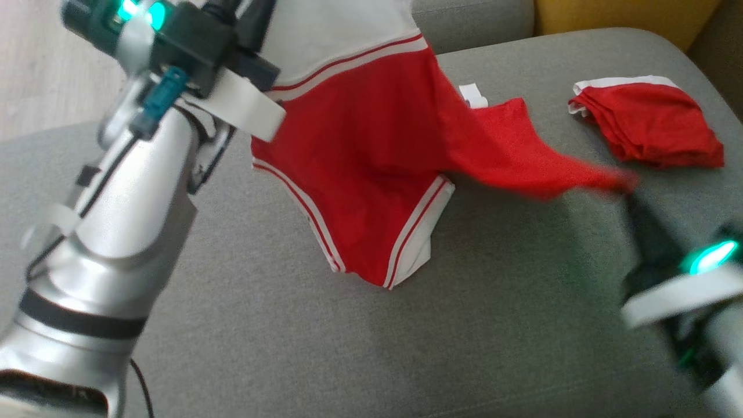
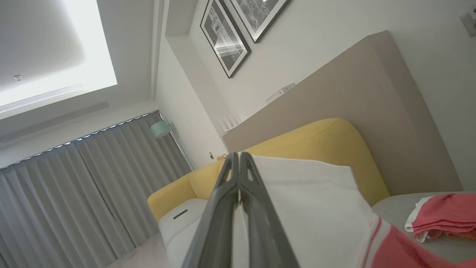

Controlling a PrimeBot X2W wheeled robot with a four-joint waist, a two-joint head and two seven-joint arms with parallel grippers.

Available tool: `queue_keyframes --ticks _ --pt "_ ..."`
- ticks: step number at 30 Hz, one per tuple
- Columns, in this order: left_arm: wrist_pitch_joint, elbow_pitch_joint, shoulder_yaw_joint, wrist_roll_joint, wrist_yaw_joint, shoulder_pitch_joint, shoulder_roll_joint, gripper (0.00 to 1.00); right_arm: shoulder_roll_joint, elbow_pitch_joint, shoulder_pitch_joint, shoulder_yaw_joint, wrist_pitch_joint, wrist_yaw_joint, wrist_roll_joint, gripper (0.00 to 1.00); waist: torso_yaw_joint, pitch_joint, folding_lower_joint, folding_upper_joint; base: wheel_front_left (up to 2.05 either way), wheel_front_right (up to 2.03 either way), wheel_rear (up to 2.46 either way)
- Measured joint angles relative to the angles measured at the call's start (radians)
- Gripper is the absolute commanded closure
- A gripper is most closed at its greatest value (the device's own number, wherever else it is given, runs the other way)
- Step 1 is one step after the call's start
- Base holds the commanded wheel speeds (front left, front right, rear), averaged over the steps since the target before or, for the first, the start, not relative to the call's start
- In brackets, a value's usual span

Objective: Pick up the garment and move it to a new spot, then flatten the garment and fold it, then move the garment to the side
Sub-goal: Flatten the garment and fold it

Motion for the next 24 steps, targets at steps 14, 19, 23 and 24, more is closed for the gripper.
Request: queue_keyframes --ticks 14,19,23,24 --pt "-0.001 0.157 0.040 0.033 -0.028 -0.500 -0.009 1.00 -0.157 0.031 -0.770 -0.086 0.332 0.000 0.085 1.00 0.042 0.203 0.0000 0.0000 0.00 0.00 0.00" --pt "-0.001 0.250 0.042 0.104 -0.006 -0.735 -0.006 1.00 -0.166 0.208 -1.030 -0.008 0.306 0.000 0.081 1.00 0.063 0.329 0.0000 -0.0001 0.00 0.00 0.00" --pt "-0.001 0.235 0.040 0.151 0.046 -0.846 0.015 1.00 -0.165 0.326 -1.174 0.032 0.225 0.000 0.074 1.00 0.077 0.424 0.0001 -0.0001 0.00 0.00 0.00" --pt "-0.001 0.220 0.038 0.157 0.053 -0.862 0.022 1.00 -0.165 0.347 -1.200 0.042 0.204 0.000 0.074 1.00 0.080 0.445 0.0002 -0.0001 0.00 0.00 0.00"
